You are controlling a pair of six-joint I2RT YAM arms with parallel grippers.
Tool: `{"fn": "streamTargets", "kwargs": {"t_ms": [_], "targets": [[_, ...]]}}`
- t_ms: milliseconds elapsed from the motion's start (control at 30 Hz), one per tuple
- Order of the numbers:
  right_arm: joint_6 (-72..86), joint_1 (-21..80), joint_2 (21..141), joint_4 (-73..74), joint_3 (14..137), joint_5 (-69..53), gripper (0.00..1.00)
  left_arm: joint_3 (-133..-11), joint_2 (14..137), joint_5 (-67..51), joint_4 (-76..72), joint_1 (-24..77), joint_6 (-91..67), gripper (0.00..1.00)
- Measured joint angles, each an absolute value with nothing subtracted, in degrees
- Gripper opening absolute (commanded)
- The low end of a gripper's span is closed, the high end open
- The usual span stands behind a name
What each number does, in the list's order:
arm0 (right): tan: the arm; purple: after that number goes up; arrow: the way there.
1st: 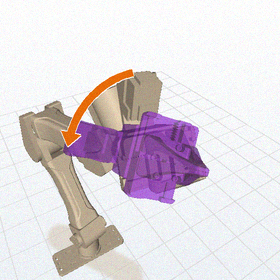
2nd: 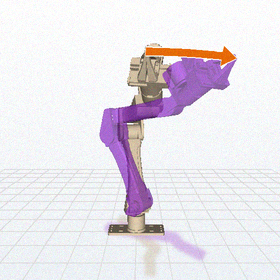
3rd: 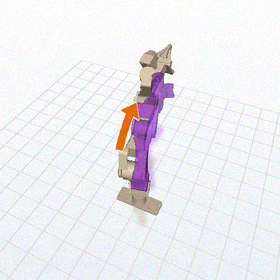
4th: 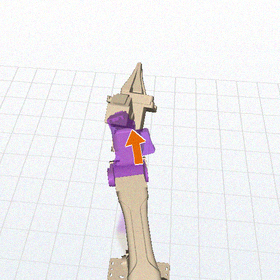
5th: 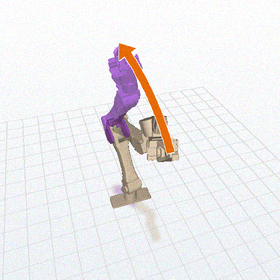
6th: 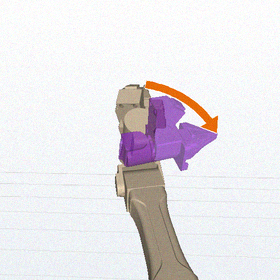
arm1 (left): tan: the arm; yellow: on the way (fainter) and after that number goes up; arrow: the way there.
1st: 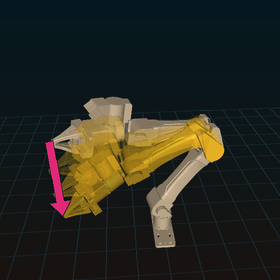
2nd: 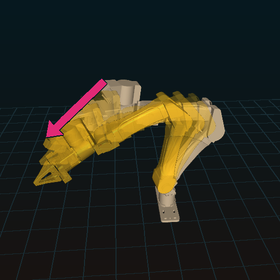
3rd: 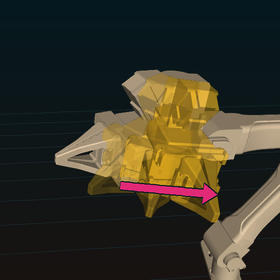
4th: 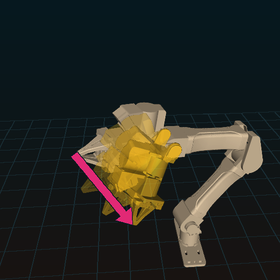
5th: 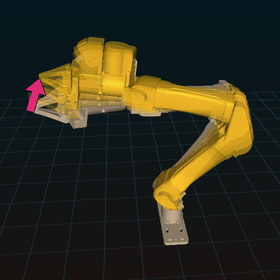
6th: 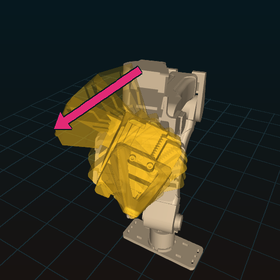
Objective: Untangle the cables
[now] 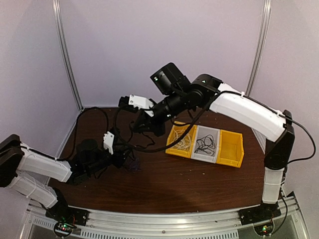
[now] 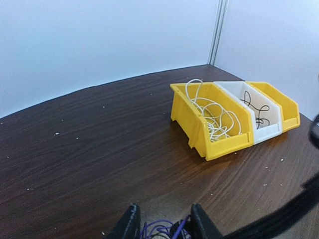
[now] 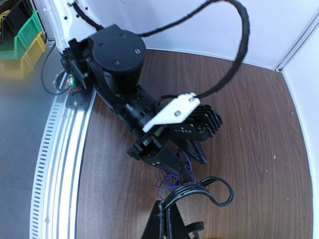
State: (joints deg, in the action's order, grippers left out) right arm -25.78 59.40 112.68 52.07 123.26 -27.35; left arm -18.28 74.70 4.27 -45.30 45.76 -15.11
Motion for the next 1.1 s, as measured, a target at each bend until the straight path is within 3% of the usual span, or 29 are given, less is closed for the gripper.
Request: {"fn": "streamTargets", "kwargs": {"t_ms": [467,933,1100], "targets": [[-29.58,59.4,99.66,53.89,123.17,-30.09,0.0,-25.89,99.83,8.82,-57.06,45.1,-15.53,0.22],[-31.79,53.28,87.94,53.91,123.7,-30.74,0.0,-26.22,105.38,11.27,-55.42,41.41,-17.28,0.22],[-31.73,49.65,86.8,54.48,123.7,-31.92,0.0,-23.9,104.97,13.76,-54.72,41.17,-17.89,0.3]]}}
